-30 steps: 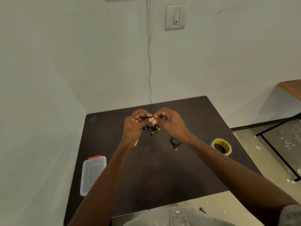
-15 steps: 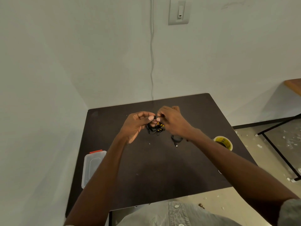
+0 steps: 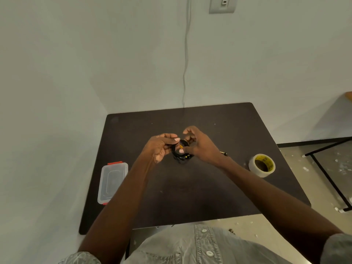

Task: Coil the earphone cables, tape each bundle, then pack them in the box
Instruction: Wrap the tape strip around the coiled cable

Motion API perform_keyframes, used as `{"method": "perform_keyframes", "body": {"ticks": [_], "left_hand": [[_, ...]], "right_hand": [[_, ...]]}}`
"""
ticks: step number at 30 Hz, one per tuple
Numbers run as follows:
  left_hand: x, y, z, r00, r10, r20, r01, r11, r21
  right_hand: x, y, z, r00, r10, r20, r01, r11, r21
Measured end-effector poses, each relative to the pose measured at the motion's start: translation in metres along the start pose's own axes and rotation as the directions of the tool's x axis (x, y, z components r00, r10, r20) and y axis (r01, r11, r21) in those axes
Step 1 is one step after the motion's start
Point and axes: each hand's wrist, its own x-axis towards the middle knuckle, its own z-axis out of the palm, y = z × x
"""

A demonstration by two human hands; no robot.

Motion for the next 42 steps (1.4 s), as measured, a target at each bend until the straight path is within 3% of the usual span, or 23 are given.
{"method": "perform_keyframes", "body": {"ticks": [6, 10, 17, 24, 27, 31, 42], "left_hand": [[0.016, -0.024, -0.012, 0.993, 0.001, -0.119, -0.005, 1.0, -0.031], [0.03, -0.049, -0.02, 0.986, 0.032, -0.165, -0.01, 0.991, 0.134], [0.057, -0.082, -0.046, 0.972, -0.108, -0.208, 0.123, 0.991, 0.056], [0.075, -0.091, -0.065, 0.964, -0.201, -0.175, 0.197, 0.98, -0.039], [0.079, -0.093, -0.07, 0.958, -0.189, -0.217, 0.178, 0.982, -0.066], [0.077, -0.091, -0.07, 0.972, -0.174, -0.158, 0.159, 0.982, -0.099], [0.059, -0.096, -0.065, 0.973, -0.08, -0.215, 0.078, 0.997, -0.019]], "right_hand": [[0.004, 0.024, 0.029, 0.989, 0.118, -0.092, -0.108, 0.988, 0.111], [0.011, 0.043, 0.047, 0.939, 0.337, -0.074, -0.294, 0.894, 0.338], [0.025, 0.081, 0.079, 0.85, 0.522, -0.063, -0.463, 0.8, 0.382], [0.035, 0.098, 0.098, 0.836, 0.545, -0.059, -0.47, 0.768, 0.435], [0.039, 0.102, 0.1, 0.827, 0.557, -0.077, -0.469, 0.76, 0.45], [0.042, 0.102, 0.099, 0.812, 0.579, -0.075, -0.487, 0.743, 0.46], [0.035, 0.106, 0.101, 0.788, 0.615, -0.029, -0.542, 0.716, 0.44]]}}
